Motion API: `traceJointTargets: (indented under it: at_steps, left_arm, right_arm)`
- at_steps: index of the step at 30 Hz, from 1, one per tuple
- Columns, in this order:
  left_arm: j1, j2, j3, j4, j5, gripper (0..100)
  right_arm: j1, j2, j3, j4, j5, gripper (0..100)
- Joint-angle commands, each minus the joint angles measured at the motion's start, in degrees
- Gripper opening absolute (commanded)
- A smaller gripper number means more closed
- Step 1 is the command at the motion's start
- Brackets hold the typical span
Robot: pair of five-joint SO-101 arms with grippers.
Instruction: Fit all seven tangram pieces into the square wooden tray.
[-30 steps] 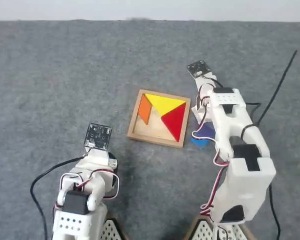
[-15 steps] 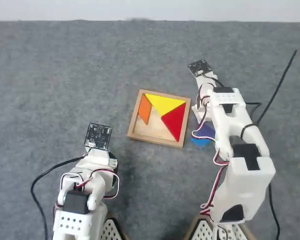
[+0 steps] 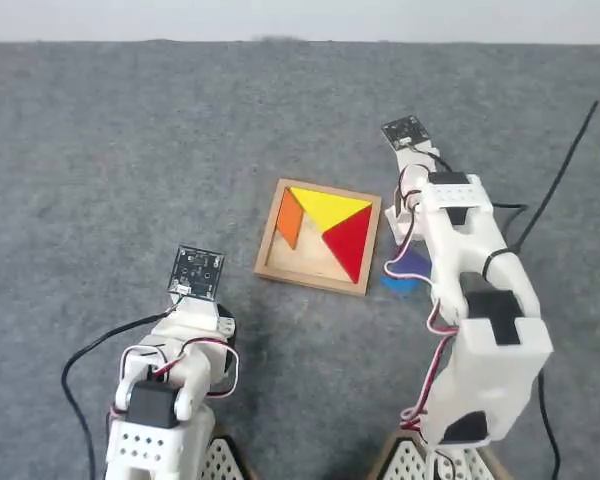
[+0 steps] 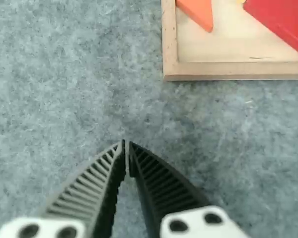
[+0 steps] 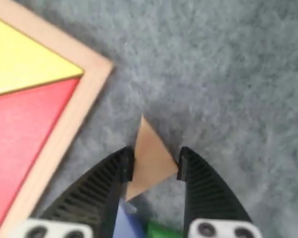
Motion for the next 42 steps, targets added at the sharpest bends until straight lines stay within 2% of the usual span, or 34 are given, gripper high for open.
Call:
traceJointTargets:
  at_steps: [1, 6, 9, 12, 17, 22, 28, 34, 37, 42]
  left_arm:
    - [0.09, -0.7, -0.75, 0.35, 0.7, 1]
    - [0.09, -0.7, -0.75, 0.35, 0.7, 1]
    - [0.09, -0.7, -0.75, 0.35, 0.7, 1]
    - [0.09, -0.7, -0.75, 0.35, 0.7, 1]
    - [0.09, -0.7, -0.75, 0.35, 0.7, 1]
    - [0.09, -0.7, -0.75, 0.35, 0.7, 1]
    - [0.09, -0.7, -0.75, 0.35, 0.7, 1]
    - [0.09, -0.7, -0.75, 0.35, 0.7, 1]
    - [0.09, -0.7, -0.75, 0.35, 0.7, 1]
    - [0.09, -0.7, -0.75, 0.35, 0.7, 1]
  right_arm:
    - [-1.71, -12.79, 3.16, 0.75, -2.46, 11.2]
    - [-8.66, -26.77, 12.04, -0.13, -2.99, 11.2]
    - [-14.73, -31.34, 16.35, -3.47, -6.24, 11.2]
    - [-20.09, -29.93, 16.18, -5.93, -9.23, 11.2]
    - [-25.71, -20.0, 9.49, -6.29, -10.11, 11.2]
    - [-27.21, -7.69, 0.79, -6.46, -14.42, 11.2]
    - [-27.03, 2.33, -5.27, -6.46, -14.77, 13.2]
    - [-27.03, 3.47, -6.24, -6.2, -13.71, 32.5]
    - [-27.3, 3.38, -6.33, -5.49, -10.73, 33.3]
    - [-26.68, -2.33, -4.57, -4.62, -10.55, 33.3]
